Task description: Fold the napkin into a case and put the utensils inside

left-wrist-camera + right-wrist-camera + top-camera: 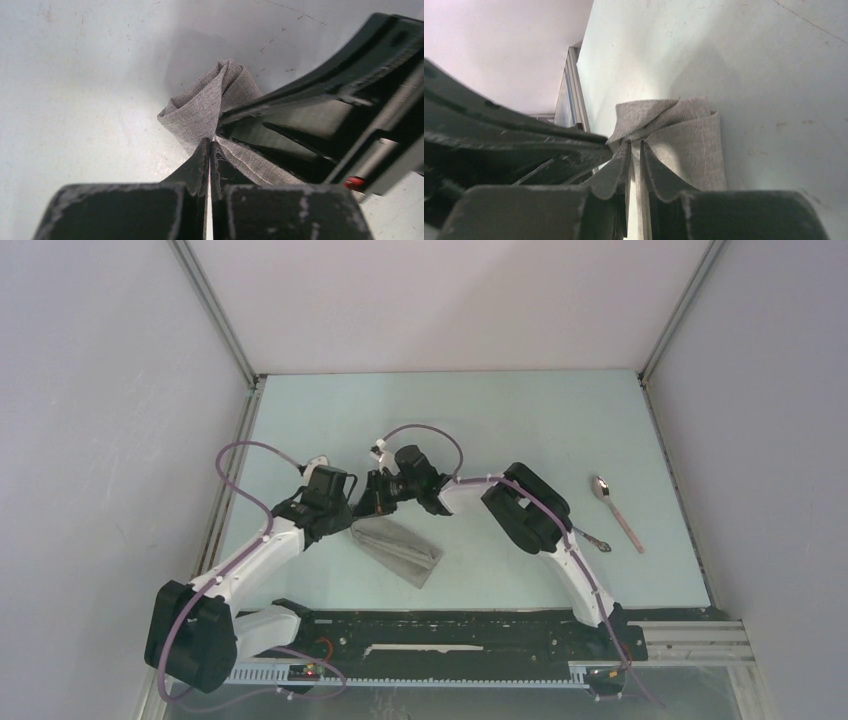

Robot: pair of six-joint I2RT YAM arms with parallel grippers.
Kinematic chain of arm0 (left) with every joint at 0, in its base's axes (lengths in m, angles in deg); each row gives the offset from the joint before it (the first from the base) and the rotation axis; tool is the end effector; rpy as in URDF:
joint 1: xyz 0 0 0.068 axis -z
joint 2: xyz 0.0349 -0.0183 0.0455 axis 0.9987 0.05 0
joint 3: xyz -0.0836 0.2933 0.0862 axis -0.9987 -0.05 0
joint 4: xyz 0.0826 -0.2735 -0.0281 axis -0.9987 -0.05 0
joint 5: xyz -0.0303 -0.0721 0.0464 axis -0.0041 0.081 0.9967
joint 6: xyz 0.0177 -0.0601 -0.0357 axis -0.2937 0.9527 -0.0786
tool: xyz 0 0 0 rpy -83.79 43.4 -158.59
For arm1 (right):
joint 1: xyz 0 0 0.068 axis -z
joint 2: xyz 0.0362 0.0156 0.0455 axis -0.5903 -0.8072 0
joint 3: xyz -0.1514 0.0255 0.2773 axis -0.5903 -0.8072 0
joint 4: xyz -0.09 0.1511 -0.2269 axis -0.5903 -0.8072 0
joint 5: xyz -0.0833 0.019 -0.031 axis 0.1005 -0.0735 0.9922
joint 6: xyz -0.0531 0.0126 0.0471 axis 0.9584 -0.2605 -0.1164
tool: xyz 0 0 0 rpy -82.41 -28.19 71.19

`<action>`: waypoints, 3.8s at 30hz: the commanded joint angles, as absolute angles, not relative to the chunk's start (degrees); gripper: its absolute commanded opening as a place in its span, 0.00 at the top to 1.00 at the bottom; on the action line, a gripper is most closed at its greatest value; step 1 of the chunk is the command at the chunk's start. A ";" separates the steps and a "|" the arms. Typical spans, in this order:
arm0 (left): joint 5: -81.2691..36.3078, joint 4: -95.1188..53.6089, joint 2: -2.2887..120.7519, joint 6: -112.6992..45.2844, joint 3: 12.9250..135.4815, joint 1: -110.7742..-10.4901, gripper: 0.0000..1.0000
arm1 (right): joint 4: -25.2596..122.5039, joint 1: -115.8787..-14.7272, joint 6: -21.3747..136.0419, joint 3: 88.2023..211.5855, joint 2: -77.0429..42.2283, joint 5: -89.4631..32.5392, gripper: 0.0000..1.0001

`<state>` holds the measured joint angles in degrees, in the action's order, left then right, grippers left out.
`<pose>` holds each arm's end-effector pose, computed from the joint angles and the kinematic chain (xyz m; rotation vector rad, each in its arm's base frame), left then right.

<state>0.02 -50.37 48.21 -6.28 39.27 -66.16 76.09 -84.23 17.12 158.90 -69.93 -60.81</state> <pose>0.2220 -0.0693 0.2141 -0.4871 2.4389 -0.1268 0.3512 0.4484 0.1267 -0.5702 2.2407 1.6671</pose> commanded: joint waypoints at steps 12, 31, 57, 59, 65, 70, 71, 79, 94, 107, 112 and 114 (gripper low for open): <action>0.37 -48.70 49.47 -4.86 38.05 -66.57 1.00 | 71.73 -86.45 16.44 162.36 -71.70 -60.94 0.78; -1.58 -54.45 39.23 -0.36 33.34 -74.10 0.67 | 55.95 -83.10 34.56 151.31 -55.45 -59.64 0.63; -10.88 -42.23 43.88 1.21 25.70 -84.93 0.79 | 52.85 -92.68 30.15 170.91 -74.98 -48.49 0.77; -9.29 -46.05 40.84 1.58 26.43 -84.88 0.78 | 53.23 -92.29 30.12 170.13 -74.62 -48.63 0.78; -6.31 -54.75 30.93 3.91 29.59 -85.19 0.73 | 57.06 -90.72 28.37 165.71 -72.42 -49.34 0.81; -10.66 -53.12 34.99 2.64 32.41 -85.55 0.93 | 57.21 -90.49 28.10 165.72 -72.57 -49.78 0.89; -11.34 -52.48 36.86 2.24 32.81 -85.55 0.95 | 57.26 -90.49 28.02 165.75 -72.49 -49.78 0.91; -16.99 -40.62 43.97 0.85 30.65 -84.33 1.00 | 56.54 -91.56 28.15 167.09 -73.27 -49.53 0.99; -12.38 -34.20 53.55 -0.95 27.45 -83.61 1.00 | 41.65 -90.83 35.79 161.75 -55.53 -52.33 0.70; -13.16 -34.98 53.83 -1.94 27.85 -83.70 1.00 | 30.54 -101.79 72.75 152.15 -44.10 -17.08 0.30; -13.25 -34.99 54.02 -2.30 28.05 -83.64 1.00 | 31.11 -102.89 74.13 152.40 -45.33 -14.74 0.35; -13.17 -35.03 54.03 -2.31 28.06 -83.69 1.00 | 31.20 -103.05 74.26 152.42 -45.86 -14.73 0.37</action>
